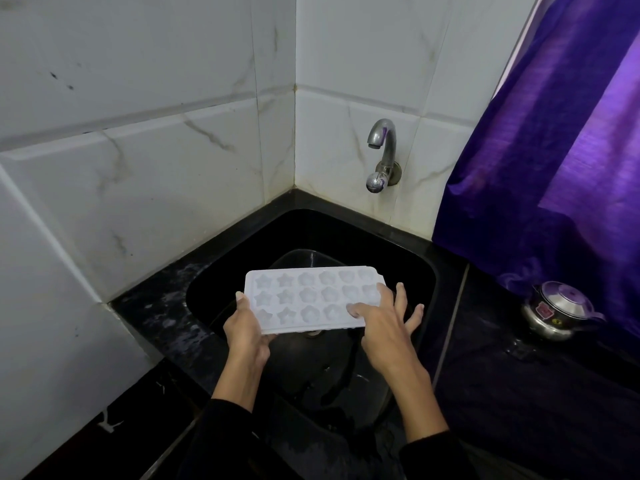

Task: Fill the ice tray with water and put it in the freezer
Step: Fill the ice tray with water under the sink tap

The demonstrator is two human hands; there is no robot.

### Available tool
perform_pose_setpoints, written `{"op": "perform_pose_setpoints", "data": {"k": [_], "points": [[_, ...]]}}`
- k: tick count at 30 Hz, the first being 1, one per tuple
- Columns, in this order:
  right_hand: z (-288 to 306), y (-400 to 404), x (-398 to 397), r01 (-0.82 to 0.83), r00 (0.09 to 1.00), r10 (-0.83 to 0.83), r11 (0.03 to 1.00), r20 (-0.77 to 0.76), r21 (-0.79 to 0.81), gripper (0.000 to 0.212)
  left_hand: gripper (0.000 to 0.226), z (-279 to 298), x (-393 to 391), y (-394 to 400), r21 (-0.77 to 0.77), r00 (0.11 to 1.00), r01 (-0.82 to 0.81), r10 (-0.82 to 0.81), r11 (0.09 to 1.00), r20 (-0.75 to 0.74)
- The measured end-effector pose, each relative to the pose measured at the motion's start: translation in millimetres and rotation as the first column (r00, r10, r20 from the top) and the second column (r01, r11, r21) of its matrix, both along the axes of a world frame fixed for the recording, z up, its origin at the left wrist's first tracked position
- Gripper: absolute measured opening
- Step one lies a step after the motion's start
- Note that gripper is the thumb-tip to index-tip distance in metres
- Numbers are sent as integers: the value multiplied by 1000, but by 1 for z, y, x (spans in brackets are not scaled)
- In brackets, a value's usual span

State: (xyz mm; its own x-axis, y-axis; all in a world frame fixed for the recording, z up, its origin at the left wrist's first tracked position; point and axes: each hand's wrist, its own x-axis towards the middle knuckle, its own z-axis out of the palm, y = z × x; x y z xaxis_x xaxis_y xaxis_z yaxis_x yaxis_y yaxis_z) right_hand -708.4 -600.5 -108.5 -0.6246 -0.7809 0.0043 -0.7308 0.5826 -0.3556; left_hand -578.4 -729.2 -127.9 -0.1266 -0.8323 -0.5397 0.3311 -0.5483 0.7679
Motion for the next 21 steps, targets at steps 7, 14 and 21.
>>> {"op": "perform_pose_setpoints", "data": {"k": [7, 14, 21], "points": [[4, 0, -1, 4, 1000, -4, 1000, 3, -1, 72, 33, 1, -1, 1, -3, 1000, 5, -5, 1000, -3], [7, 3, -1, 12, 1000, -13, 1000, 27, 22, 69, 33, -2, 1, 1, -11, 1000, 13, -13, 1000, 4], [5, 1, 1, 4, 1000, -4, 999, -9, 43, 73, 33, -1, 0, 1, -5, 1000, 17, -17, 1000, 3]]}}
